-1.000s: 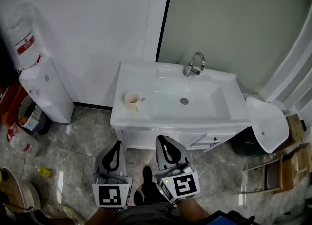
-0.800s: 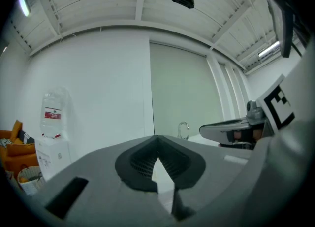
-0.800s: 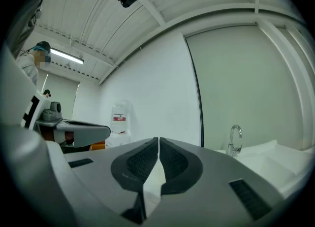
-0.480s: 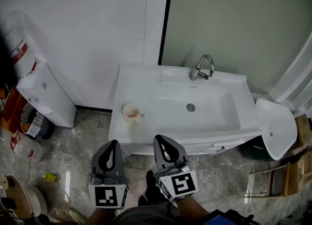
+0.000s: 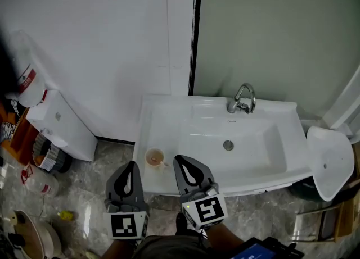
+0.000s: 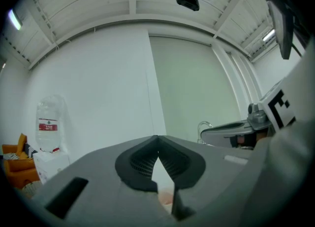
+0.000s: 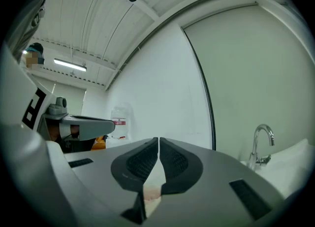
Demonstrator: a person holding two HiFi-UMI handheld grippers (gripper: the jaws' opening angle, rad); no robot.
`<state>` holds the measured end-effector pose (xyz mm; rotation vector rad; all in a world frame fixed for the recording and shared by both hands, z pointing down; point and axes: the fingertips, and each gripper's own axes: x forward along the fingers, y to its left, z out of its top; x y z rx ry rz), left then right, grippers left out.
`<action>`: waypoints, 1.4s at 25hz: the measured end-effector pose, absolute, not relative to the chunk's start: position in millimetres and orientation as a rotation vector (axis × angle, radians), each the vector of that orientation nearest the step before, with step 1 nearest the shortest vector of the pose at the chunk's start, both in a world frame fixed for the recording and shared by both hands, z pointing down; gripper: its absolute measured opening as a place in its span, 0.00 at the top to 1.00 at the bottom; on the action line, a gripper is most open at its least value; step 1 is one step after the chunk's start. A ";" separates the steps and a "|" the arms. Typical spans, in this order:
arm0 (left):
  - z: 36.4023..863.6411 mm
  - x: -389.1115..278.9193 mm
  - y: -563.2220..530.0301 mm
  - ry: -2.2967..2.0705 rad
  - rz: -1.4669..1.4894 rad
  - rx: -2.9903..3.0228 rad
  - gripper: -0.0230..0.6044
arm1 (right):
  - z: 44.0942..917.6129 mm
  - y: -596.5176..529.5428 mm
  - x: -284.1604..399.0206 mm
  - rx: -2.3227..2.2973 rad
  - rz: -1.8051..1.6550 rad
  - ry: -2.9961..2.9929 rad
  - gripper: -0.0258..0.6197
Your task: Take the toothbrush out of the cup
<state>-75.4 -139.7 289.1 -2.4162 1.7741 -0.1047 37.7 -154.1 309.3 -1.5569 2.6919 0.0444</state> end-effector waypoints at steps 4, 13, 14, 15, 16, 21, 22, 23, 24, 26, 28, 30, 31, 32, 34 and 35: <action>283.1 -76.1 -157.0 1.801 -0.090 -2.389 0.95 | 303.6 -175.7 36.1 -1.517 0.057 2.712 0.94; 286.1 -92.9 -187.4 1.832 -0.088 -2.397 0.95 | 307.5 -205.3 21.3 -1.504 0.059 2.746 0.94; 288.3 -93.7 -191.5 1.834 -0.090 -2.411 0.95 | 309.4 -208.5 20.0 -1.509 0.051 2.748 0.94; 290.5 -94.6 -195.3 1.836 -0.092 -2.425 0.95 | 311.7 -211.4 18.5 -1.515 0.044 2.750 0.94; 292.6 -96.1 -198.7 1.833 -0.093 -2.434 0.95 | 314.4 -213.5 16.8 -1.521 0.037 2.752 0.94; 305.7 -99.6 -207.7 1.813 -0.125 -2.458 0.95 | 332.8 -218.4 12.3 -1.552 -0.027 2.764 0.94; 309.0 -99.0 -208.9 1.807 -0.137 -2.465 0.95 | 337.3 -218.8 12.5 -1.559 -0.043 2.768 0.94; 312.4 -98.4 -210.1 1.804 -0.147 -2.474 0.95 | 342.0 -219.1 12.7 -1.566 -0.058 2.770 0.94; 316.1 -97.9 -211.0 1.805 -0.154 -2.483 0.95 | 346.5 -218.9 12.8 -1.572 -0.068 2.772 0.94; 324.3 -96.9 -211.1 1.814 -0.165 -2.501 0.95 | 355.1 -216.4 11.9 -1.571 -0.085 2.780 0.94; 332.9 -95.3 -209.9 1.821 -0.182 -2.515 0.95 | 362.8 -212.1 10.4 -1.562 -0.111 2.794 0.94; 340.6 -92.6 -208.8 1.821 -0.199 -2.527 0.95 | 369.5 -207.9 8.4 -1.544 -0.139 2.807 0.93; 343.9 -91.0 -207.7 1.822 -0.204 -2.532 0.95 | 373.7 -205.4 7.9 -1.535 -0.153 2.816 0.93; 347.2 -89.3 -206.2 1.826 -0.207 -2.538 0.95 | 378.3 -202.9 7.9 -1.528 -0.166 2.825 0.90; 354.0 -86.3 -202.7 1.833 -0.222 -2.548 0.95 | 388.4 -198.8 8.9 -1.520 -0.194 2.844 0.73; 357.3 -84.9 -201.4 1.834 -0.231 -2.551 0.95 | 393.4 -197.2 9.6 -1.516 -0.208 2.853 0.70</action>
